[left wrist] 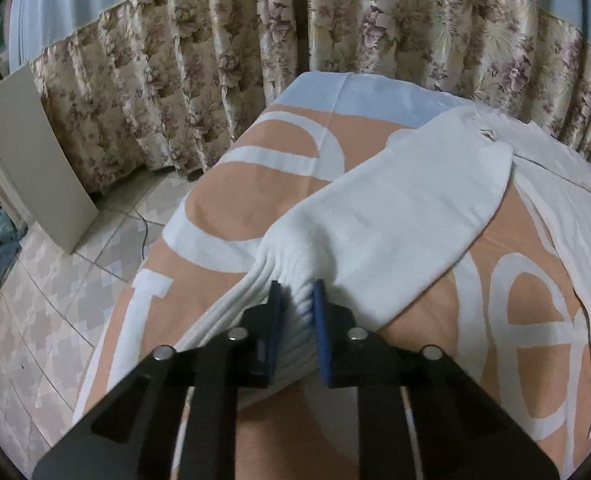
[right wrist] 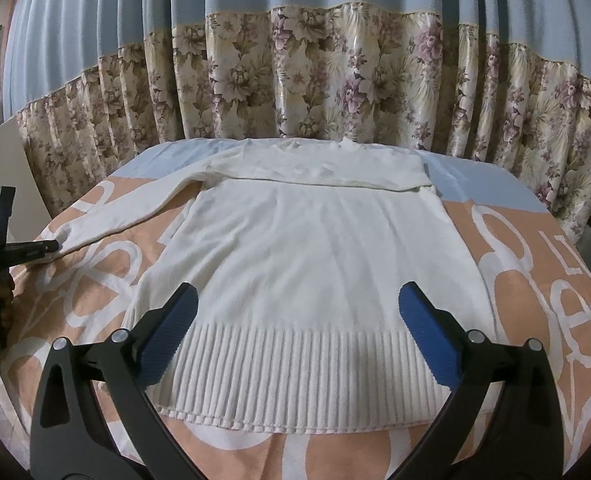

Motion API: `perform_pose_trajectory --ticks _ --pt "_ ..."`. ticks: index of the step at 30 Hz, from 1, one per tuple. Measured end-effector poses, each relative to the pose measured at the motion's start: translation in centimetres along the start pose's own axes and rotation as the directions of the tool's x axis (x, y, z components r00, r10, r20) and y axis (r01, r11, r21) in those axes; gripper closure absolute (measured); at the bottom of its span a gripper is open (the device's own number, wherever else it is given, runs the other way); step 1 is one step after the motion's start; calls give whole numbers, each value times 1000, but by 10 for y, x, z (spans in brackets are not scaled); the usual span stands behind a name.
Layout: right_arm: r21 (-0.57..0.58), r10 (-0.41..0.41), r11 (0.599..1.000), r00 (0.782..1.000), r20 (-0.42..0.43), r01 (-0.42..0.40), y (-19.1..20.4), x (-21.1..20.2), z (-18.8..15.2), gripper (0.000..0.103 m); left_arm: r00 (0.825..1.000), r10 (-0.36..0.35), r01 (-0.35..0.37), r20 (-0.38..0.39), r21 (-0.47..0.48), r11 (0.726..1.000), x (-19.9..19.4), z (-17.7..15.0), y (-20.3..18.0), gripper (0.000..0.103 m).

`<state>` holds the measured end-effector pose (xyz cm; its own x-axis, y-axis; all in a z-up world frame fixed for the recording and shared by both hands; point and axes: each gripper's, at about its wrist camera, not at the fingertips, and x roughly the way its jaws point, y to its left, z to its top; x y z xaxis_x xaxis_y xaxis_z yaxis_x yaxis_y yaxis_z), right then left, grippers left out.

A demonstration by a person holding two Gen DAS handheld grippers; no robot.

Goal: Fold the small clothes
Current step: 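Fold the held sleeve across the sweater body and open the left gripper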

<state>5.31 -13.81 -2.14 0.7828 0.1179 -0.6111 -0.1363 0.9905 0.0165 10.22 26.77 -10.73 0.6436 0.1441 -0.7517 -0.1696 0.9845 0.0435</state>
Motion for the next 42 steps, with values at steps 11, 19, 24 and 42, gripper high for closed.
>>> perform_pose_trajectory --ticks 11,19,24,42 --pt "23 -5 1000 1000 8 4 -9 1 2 3 998 18 -18 62 -3 1000 -23 29 -25 95" --pt "53 -20 998 1000 6 20 -38 19 17 3 997 -10 10 83 -3 1000 -23 66 -90 95" --pt "70 -55 996 998 9 54 -67 38 31 3 995 -61 59 85 29 998 -18 86 -146 95" --pt "150 -158 976 987 -19 159 -184 101 77 3 962 -266 253 66 163 954 38 174 -372 95"
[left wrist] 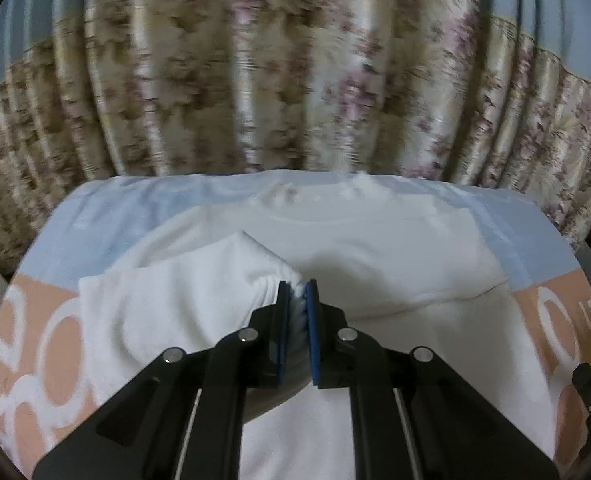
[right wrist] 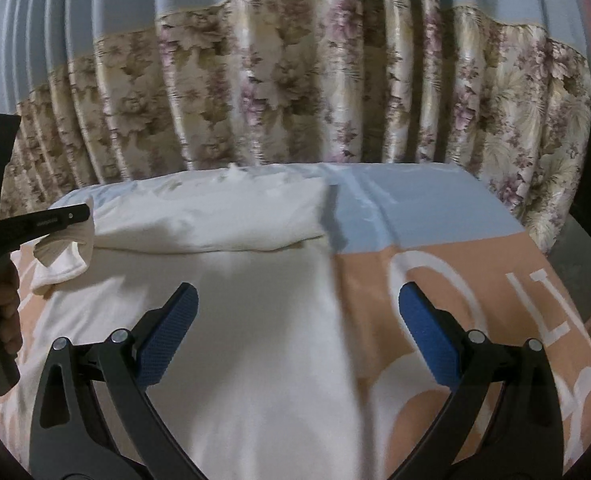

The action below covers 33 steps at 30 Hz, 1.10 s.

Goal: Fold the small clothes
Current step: 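Fold the held sleeve across the sweater body and open the left gripper, then reach the right gripper to the folded sleeve's cuff and grasp it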

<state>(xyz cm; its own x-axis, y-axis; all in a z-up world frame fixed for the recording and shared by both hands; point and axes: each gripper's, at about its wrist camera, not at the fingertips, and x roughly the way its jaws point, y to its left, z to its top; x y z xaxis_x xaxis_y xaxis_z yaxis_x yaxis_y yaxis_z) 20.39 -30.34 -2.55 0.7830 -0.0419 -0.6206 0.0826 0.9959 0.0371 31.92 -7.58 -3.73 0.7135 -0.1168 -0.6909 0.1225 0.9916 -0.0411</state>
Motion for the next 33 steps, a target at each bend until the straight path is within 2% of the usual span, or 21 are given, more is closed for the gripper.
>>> perform_pose_trajectory --ticks 7,9,12,13,15,16,17,19,23,26,29,33 --pt "42 -75 996 997 -23 76 -44 23 8 3 995 -94 95 -20 32 995 39 23 -67 95" --pt "50 -84 995 996 -27 85 -51 28 10 3 994 -105 106 -14 73 992 45 28 -83 95" --pt "49 -95 994 995 -26 96 -53 34 13 3 993 -113 115 -20 90 989 49 30 -91 91" --pt "50 -94 994 995 -26 95 -53 36 13 3 991 -127 129 -29 77 989 51 31 -88 89" --pt "48 -90 995 996 -25 91 -50 40 16 3 992 -122 123 -19 51 991 49 31 -80 65" --pt "44 -87 995 996 -23 88 -47 42 17 3 994 -105 105 5 34 994 45 31 -73 43" --pt "41 -85 995 996 -22 86 -44 43 18 3 995 -102 101 22 14 995 41 31 -68 34" --pt "29 -75 997 997 -20 76 -36 46 21 3 993 -113 113 30 -3 994 37 31 -58 34" --pt "0 -52 999 999 -7 52 -16 51 32 3 995 -86 85 55 20 996 25 27 -35 33" --pt "-25 -25 999 1000 0 25 0 56 40 3 998 -53 53 43 -5 999 25 19 -8 33" --pt "-40 41 998 999 -22 -42 21 68 48 3 1000 -5 6 18 -41 999 27 7 25 33" --pt "-86 172 981 984 -45 -175 64 74 45 3 999 35 -35 -2 -87 996 25 -12 63 33"
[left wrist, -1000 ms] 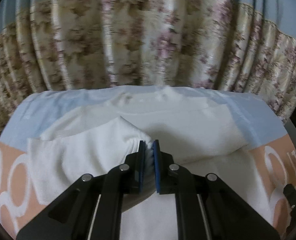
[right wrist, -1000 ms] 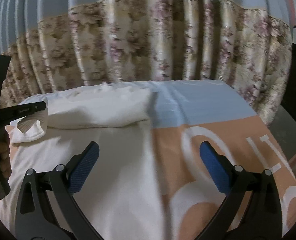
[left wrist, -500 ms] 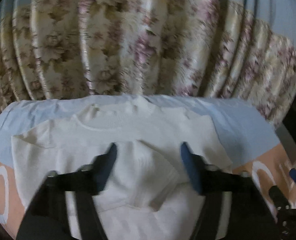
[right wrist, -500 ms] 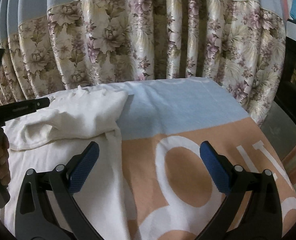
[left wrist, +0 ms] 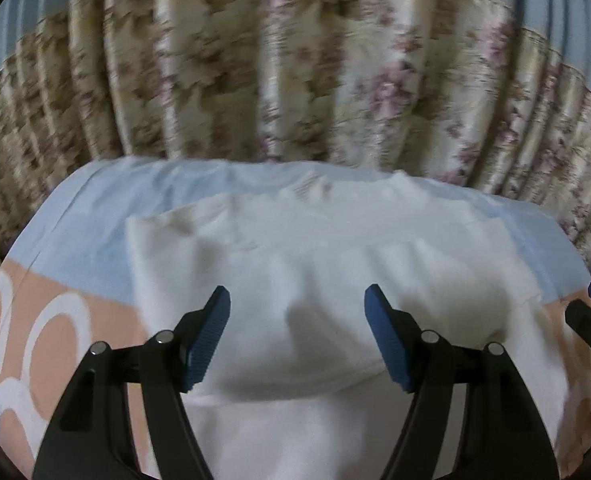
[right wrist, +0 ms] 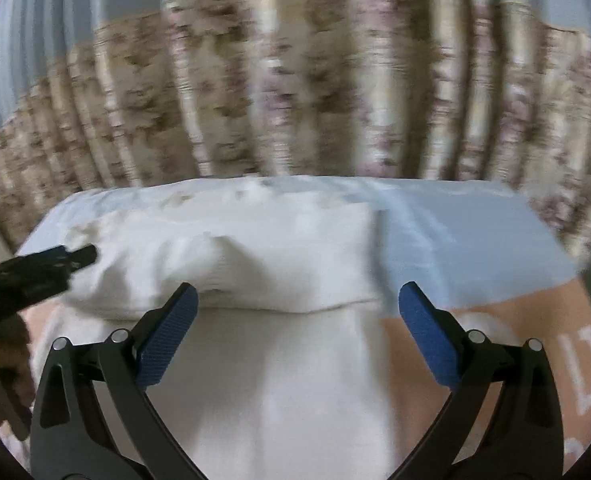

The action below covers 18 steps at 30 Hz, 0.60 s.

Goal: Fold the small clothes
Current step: 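Reach the right gripper to the folded sleeve's cuff and grasp it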

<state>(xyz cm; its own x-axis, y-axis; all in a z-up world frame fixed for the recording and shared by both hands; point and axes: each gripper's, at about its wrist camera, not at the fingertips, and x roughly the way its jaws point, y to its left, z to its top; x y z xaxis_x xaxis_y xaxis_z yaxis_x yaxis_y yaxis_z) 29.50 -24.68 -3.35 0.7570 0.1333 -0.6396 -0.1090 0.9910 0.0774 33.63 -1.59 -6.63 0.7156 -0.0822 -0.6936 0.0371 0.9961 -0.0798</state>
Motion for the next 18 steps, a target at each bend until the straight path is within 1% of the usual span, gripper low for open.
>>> perform_pose_trajectory --ticks 2,4,8,12,13,15,18 --pt "-51 39 998 999 -13 -39 19 6 -4 3 1000 6 -6 -5 -9 1000 0 -6 10 33" --pt "-100 39 994 999 -24 -41 37 11 -10 3 1000 14 -14 -9 -14 1000 1 -12 18 33" --pt "-163 -23 986 999 -28 18 50 16 -18 3 1000 7 -7 -2 -17 1000 0 -24 27 33" --pt "-259 -92 962 996 -20 84 54 20 -23 5 1000 -2 2 -3 -24 1000 3 -29 29 33" --pt "-271 -89 959 996 -25 79 53 21 -24 6 1000 -4 4 -1 -26 1000 3 -30 29 33" --pt "-285 -81 956 996 -39 67 52 24 -23 13 1000 -7 6 -3 -30 1000 5 -30 29 33" --pt "-317 -87 946 996 -30 73 55 24 -24 13 1000 -15 15 1 -41 999 4 -30 31 33"
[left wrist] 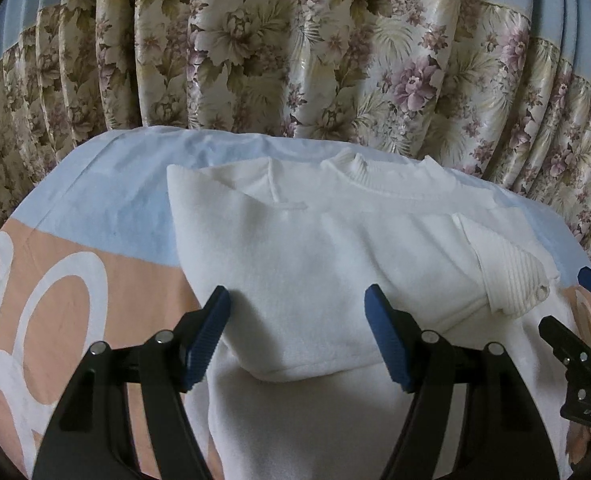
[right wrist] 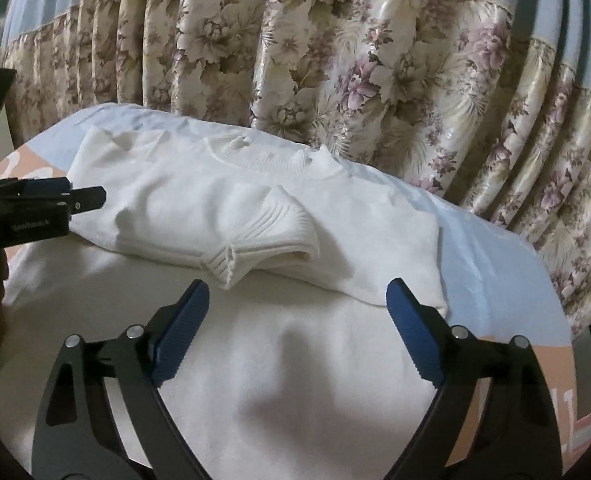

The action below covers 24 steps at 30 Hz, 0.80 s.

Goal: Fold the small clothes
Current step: 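Reach the right gripper to the folded sleeve's cuff and grasp it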

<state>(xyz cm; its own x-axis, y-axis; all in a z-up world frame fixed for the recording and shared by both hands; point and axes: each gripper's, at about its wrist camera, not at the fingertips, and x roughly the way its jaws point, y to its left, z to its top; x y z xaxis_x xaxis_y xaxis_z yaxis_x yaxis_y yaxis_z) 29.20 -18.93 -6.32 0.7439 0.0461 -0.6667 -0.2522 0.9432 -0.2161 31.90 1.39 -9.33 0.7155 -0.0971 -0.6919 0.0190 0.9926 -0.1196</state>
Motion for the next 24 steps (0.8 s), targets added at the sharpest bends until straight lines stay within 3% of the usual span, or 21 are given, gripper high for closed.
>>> perform_pose_trajectory --ticks 6,11,24 --pt "-165 -96 982 995 11 96 19 6 -9 13 1000 -7 7 -2 -9 1000 1 1 3 32" --pt "-233 -172 957 985 29 174 21 13 -14 13 1000 -4 4 -5 -10 1000 2 2 3 32" --pt "-247 -85 964 995 50 95 29 39 19 13 1000 -24 24 -6 -39 999 3 1 8 32"
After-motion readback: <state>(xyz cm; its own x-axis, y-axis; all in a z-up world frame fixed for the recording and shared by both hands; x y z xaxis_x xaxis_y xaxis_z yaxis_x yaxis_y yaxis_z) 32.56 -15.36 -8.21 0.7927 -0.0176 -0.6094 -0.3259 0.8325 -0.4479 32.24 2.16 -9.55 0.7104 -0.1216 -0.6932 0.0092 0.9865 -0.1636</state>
